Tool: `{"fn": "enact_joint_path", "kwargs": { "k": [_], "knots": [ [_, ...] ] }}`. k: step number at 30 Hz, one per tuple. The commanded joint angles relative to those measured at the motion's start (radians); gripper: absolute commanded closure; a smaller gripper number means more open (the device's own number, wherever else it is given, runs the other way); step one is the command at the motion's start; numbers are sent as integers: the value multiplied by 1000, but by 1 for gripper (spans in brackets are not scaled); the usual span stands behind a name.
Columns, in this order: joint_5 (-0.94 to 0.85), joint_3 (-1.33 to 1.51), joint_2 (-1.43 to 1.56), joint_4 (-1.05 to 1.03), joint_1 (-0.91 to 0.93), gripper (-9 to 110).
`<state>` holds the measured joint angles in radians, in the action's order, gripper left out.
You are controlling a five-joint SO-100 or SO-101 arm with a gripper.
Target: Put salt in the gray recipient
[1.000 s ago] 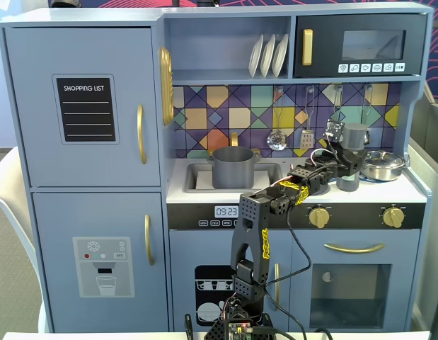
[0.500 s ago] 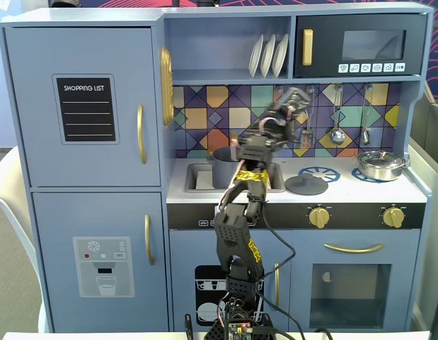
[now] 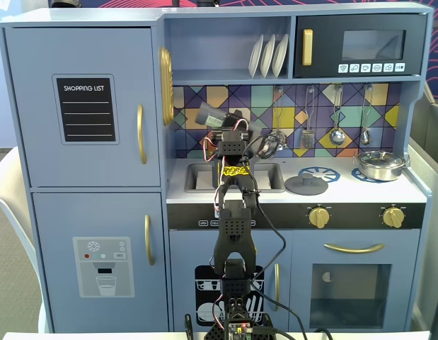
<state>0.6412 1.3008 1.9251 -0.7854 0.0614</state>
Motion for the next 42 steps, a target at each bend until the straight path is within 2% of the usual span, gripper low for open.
{"fn": "enact_joint_path", "kwargs": {
  "k": [1, 6, 10, 13, 17, 19, 21, 26, 28, 30, 34, 36, 39, 42],
  "knots": [
    [253, -112, -14, 12, -61, 101],
    [380, -110, 3, 172, -89, 101],
    [393, -86, 14, 233, -123, 101],
    [425, -95, 8, 103, -98, 101],
    [492, -230, -55, -229, -74, 101],
    [500, -230, -61, -264, -64, 101],
    [488, -202, -52, -206, -77, 101],
    [339, -97, 8, 192, -153, 101],
    [287, -133, -14, 236, -163, 101],
    [282, -198, -44, 175, -144, 101],
    [390, -347, -114, -164, -86, 101],
    [423, -342, -120, -249, -71, 101],
    [436, -313, -120, -252, -71, 101],
    [390, -242, -94, -64, -98, 101]
  ]
}}
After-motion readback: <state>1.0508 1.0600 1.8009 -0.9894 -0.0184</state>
